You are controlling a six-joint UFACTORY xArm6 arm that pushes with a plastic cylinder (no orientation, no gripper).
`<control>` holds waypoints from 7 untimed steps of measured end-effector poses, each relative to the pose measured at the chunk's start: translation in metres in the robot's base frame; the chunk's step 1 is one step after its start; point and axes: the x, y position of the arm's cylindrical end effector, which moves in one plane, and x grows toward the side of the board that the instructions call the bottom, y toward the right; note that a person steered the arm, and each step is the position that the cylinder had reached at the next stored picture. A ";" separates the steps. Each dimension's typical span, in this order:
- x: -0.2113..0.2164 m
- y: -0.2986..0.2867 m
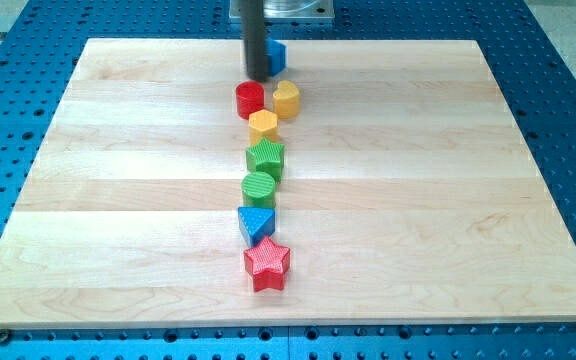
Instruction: Point your arm at the right side of the yellow heart
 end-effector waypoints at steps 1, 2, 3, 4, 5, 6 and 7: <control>0.004 0.012; 0.005 0.024; 0.010 0.029; 0.014 0.036; 0.014 0.036; 0.014 0.036; 0.015 0.036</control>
